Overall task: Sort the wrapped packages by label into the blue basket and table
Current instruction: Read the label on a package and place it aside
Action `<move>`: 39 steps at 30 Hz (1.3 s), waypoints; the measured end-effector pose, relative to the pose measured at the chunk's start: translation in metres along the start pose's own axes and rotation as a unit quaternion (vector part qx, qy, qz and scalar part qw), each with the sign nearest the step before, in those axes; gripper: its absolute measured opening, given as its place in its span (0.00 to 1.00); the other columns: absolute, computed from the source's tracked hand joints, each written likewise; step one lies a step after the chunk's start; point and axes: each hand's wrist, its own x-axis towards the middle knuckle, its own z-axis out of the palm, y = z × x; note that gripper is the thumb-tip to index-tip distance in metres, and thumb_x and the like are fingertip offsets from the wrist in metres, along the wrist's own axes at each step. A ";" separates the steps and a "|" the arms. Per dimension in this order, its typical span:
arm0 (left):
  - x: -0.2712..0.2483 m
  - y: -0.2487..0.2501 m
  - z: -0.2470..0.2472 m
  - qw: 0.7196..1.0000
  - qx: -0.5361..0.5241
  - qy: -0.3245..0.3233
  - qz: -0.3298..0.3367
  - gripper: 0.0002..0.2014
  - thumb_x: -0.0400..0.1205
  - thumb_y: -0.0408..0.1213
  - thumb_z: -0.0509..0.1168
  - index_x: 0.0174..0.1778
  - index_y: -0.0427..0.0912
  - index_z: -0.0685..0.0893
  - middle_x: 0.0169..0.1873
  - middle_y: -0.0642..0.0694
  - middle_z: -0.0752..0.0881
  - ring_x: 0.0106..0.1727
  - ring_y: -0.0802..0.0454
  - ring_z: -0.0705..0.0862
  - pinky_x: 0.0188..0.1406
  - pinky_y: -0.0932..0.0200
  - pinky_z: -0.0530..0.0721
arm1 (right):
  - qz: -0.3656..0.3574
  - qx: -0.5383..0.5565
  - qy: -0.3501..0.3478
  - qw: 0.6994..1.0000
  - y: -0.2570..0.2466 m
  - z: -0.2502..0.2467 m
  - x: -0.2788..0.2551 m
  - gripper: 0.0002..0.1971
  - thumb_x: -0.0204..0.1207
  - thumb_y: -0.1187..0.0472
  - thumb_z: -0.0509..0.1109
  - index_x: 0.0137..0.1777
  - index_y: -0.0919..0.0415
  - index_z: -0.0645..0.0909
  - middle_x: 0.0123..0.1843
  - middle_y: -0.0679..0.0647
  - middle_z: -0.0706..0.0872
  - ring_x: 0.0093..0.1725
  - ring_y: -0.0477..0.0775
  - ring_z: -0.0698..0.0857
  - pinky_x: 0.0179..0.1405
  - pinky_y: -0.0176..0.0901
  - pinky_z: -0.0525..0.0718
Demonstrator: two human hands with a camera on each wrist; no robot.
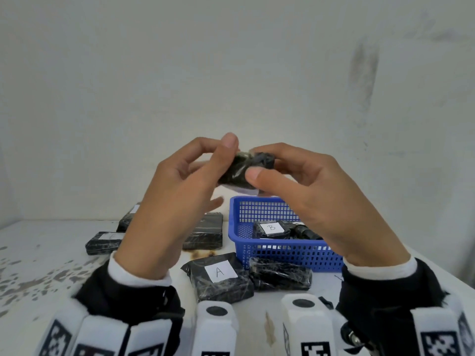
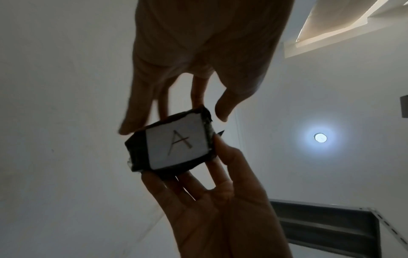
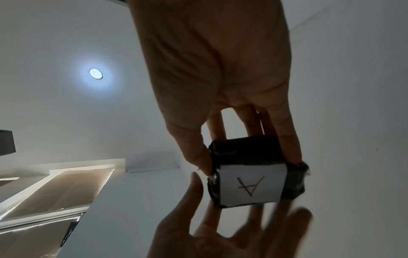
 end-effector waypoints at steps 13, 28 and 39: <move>0.003 0.002 -0.005 0.995 -0.091 0.002 -0.052 0.19 0.77 0.28 0.70 0.64 0.43 0.80 0.45 0.39 0.93 0.46 0.43 0.92 0.49 0.56 0.90 | 0.035 0.031 0.034 0.998 -0.002 0.000 -0.001 0.21 0.70 0.42 0.77 0.65 0.36 0.85 0.64 0.46 0.89 0.56 0.46 0.91 0.60 0.46 0.88; 0.005 -0.007 0.001 0.999 0.040 0.013 -0.009 0.13 0.77 0.44 0.71 0.58 0.53 0.85 0.37 0.51 0.93 0.41 0.55 0.92 0.34 0.61 0.88 | 0.029 0.036 0.030 0.998 -0.001 0.001 0.001 0.22 0.79 0.61 0.76 0.70 0.43 0.80 0.50 0.53 0.94 0.52 0.65 0.91 0.59 0.63 0.89; 0.006 -0.013 0.003 0.998 0.054 0.024 0.013 0.09 0.78 0.45 0.70 0.53 0.54 0.89 0.41 0.48 0.93 0.42 0.54 0.92 0.35 0.58 0.91 | -0.004 0.003 0.017 1.000 0.003 -0.001 0.001 0.12 0.80 0.54 0.75 0.60 0.39 0.85 0.51 0.47 0.93 0.44 0.72 0.88 0.42 0.56 0.91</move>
